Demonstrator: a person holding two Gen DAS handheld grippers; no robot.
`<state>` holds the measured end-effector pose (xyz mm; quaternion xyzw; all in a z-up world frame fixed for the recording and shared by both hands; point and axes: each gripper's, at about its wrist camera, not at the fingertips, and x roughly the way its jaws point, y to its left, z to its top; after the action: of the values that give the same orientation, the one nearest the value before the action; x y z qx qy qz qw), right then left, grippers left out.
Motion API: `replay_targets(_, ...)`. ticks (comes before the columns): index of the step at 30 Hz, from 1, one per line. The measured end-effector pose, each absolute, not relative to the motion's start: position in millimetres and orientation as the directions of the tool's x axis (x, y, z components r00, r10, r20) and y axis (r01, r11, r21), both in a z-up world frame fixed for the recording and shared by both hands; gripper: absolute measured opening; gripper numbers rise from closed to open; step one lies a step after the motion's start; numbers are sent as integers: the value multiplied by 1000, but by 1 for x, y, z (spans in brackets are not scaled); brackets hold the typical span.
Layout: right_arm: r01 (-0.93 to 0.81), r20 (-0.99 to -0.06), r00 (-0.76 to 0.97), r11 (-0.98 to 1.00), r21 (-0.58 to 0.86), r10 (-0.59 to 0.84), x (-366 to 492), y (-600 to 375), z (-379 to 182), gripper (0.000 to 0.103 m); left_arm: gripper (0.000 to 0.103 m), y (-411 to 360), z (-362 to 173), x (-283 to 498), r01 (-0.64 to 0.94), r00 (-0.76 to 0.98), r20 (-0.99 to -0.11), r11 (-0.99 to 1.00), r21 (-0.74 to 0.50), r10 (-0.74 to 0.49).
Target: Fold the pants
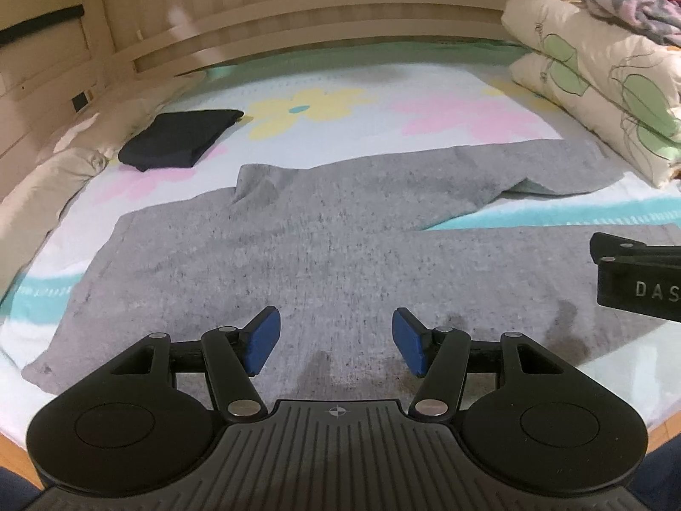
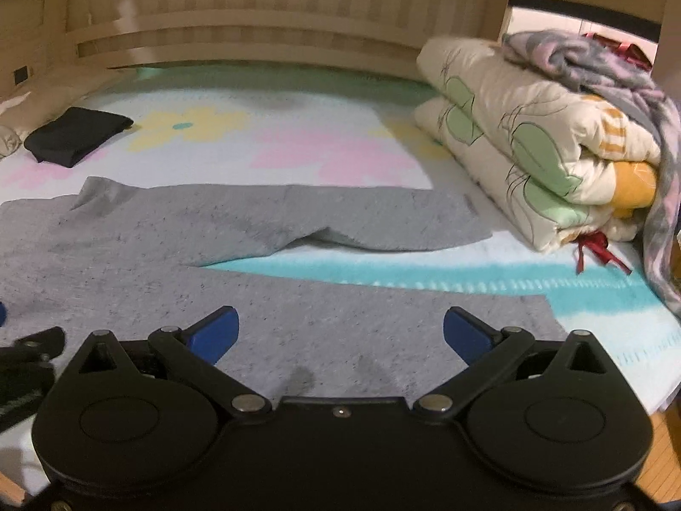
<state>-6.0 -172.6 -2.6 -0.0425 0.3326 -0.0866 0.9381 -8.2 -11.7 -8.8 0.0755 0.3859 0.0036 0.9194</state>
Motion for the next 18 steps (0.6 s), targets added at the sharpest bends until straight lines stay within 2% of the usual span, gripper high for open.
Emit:
replay_targets(4,157,-603,770,978,-138,-209,-9,-181,-5,101,57,-14,-6,-4,95,702,-712,985,142,35)
replay_targets(5,146,-604,771,979,-143,-203,-9,-181,-5,98,57,-14,-7,-3,104,710,-704,984,148,31)
replay_targets(6,129,-616,764,981,-145,-191,-8,-182,-5,88,57,-14,-8,-2,108,714,-699,982,156,33)
replay_targets(8,100,-659,735,987,-128,-160,-7,-183,-7,76,57,-15,-8,5,117,713,-701,981,157,27)
replay_targets(12,111,-766,632,992,-60,-117,7,-198,-8,76,57,-17,0,26,169,703,-711,977,130,-27)
replay_targets(18,186,-828,558,981,59,-57,49,-236,17,77,57,-27,5,74,181,710,-703,973,140,-31)
